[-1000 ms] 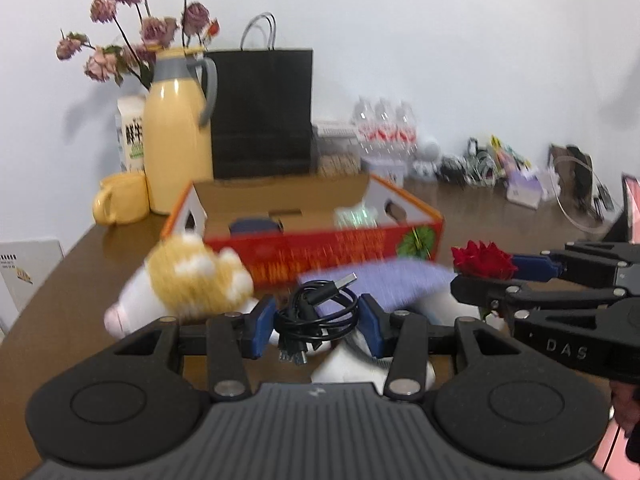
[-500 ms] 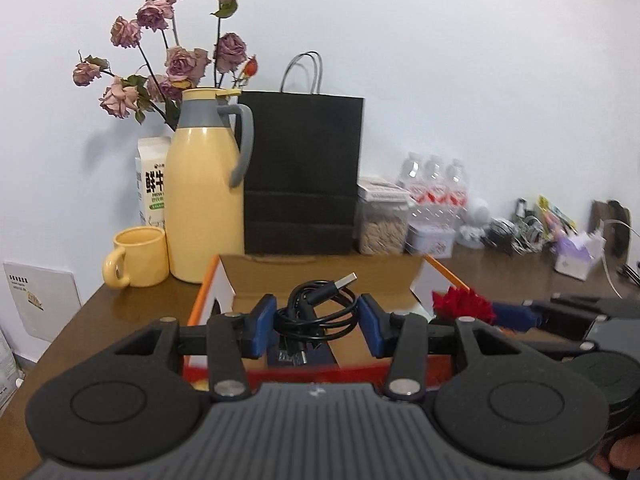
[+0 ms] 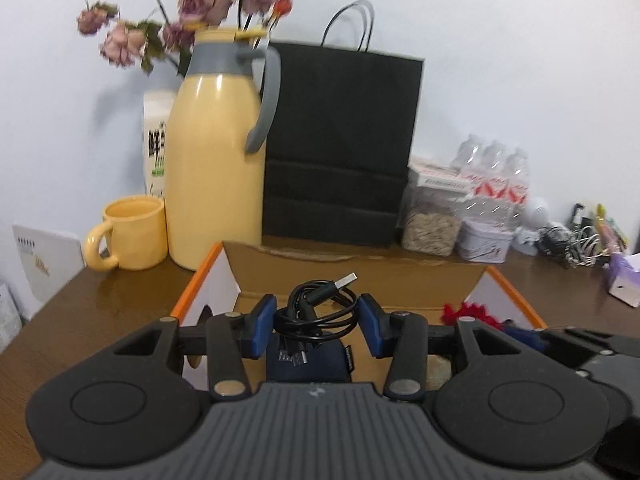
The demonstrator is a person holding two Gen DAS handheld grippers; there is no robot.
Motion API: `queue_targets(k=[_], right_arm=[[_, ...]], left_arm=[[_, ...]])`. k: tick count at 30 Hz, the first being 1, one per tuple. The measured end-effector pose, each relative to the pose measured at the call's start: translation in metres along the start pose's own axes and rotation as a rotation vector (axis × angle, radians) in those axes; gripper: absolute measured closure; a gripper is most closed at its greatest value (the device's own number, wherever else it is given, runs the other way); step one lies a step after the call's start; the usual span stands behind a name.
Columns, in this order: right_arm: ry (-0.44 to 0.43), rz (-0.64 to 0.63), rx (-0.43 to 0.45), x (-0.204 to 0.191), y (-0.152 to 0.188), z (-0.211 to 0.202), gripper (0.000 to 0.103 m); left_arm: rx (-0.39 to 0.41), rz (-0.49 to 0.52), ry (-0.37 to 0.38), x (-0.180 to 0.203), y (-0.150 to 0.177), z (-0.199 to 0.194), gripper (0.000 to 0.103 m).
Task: Organize objects
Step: 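Carry the cable and rose into the cardboard box and open both tools, then move both open tools back over the table items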
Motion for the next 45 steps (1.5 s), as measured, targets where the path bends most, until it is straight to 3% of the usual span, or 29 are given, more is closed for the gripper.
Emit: queue_targets(k=[10,13,17,20,31,45], right_arm=[[0.014,-0.018,-0.033,-0.001,0.004,0.011,0.063],[0.015,-0.014,-0.039,0.000,0.006,0.010,0.056],[0.024,-0.012,-0.030,0.001,0.006,0.006,0.013],[0.031,-0.009,-0.019,0.002,0.005,0.002,0.000],[0.027,-0.017,0.004,0.000,0.003,-0.008,0.000],[0.017,-0.059,0.145,-0.006,0.004,-0.071,0.000]], left_arm=[[-0.040,0.026,-0.004,0.000,0.009,0.012,0.056],[-0.021,0.029,0.000,0.000,0.009,0.006,0.045],[0.025,0.012,0.004,-0.003,0.006,-0.006,0.000],[0.059,-0.009,-0.012,-0.006,0.006,-0.013,0.000],[0.055,-0.016,-0.016,-0.006,0.003,-0.020,0.000],[0.150,-0.006,-0.008,-0.018,0.008,-0.084,0.000]])
Point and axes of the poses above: each gripper's, at about its wrist camera, not at the fingertips, and z roughly the way its jaws point, x to its right, y to its underside, the point moved 4 cm from there along z, roughly the way its jaws point, and after that the axes turned 6 degrees about -x, right-handed, at the moved point
